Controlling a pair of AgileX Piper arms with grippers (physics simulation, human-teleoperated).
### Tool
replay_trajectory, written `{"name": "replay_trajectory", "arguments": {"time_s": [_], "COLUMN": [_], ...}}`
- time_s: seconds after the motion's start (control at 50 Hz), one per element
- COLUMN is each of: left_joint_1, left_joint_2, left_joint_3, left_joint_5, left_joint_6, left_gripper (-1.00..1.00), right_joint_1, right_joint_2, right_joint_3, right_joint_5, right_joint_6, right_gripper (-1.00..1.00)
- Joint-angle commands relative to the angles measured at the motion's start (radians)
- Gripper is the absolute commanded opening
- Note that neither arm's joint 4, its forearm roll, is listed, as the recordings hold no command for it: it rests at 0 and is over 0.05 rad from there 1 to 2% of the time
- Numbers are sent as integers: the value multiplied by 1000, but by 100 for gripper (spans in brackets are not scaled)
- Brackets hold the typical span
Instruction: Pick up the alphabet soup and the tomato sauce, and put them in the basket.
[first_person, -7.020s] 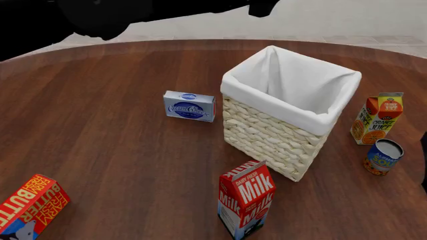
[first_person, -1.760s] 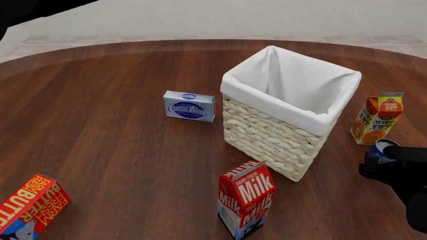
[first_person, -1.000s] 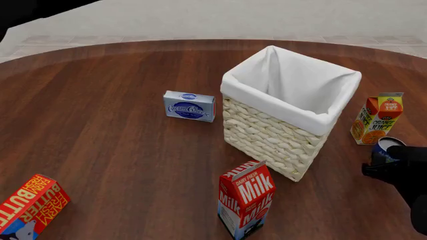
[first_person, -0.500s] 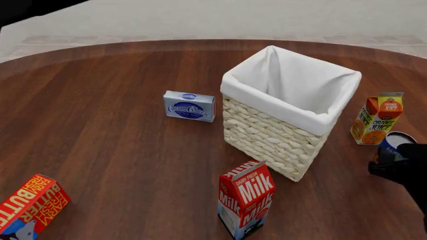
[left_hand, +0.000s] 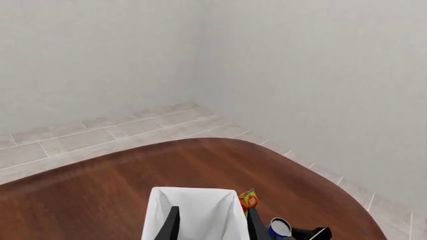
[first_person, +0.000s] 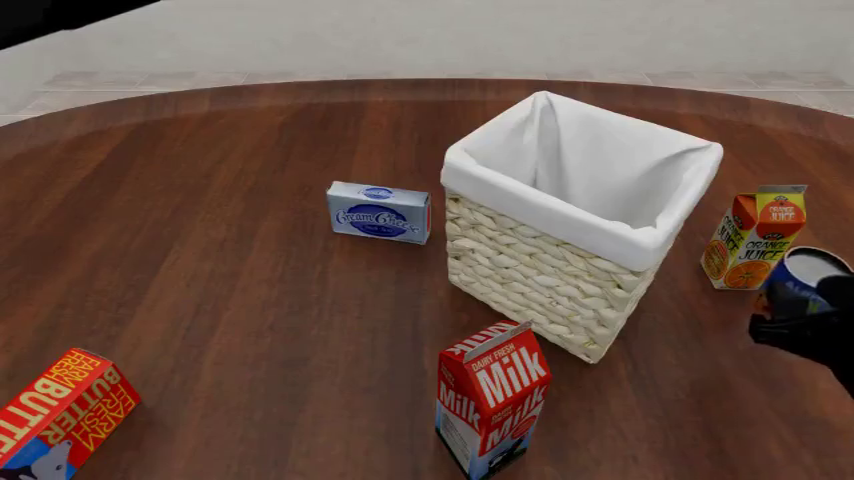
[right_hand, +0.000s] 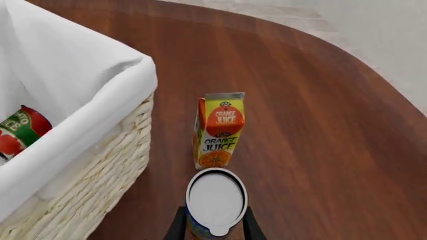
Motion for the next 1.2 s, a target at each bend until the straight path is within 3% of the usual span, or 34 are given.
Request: {"name": "replay_trajectory", "arguments": {"time_s": [0.02, 0.28, 0.6, 0.9, 1.06, 1.2], "left_joint_1": [-1, -7, -6, -4, 1, 2], "left_joint_2": [-2, -4, -7, -11, -10, -12], "left_joint_3": [5, 10, 15, 15, 14, 15], "left_joint_5": [-6, -15, -19, -17, -17, -15], "left_joint_6": [-5, -9, -11, -11, -11, -10], "left_gripper": [100, 100, 100, 100, 100, 100], "right_joint_1": [25, 54, 99, 122, 155, 175], "right_joint_2": [-218, -498, -648, -651, -629, -589], "right_joint_3": [-21, -78, -148, -247, -303, -353], "right_joint_5": [192, 472, 645, 705, 723, 721], "right_joint_6": [23, 18, 2, -20, -5, -33], "right_gripper": [-100, -100, -100, -100, -100, -100]}}
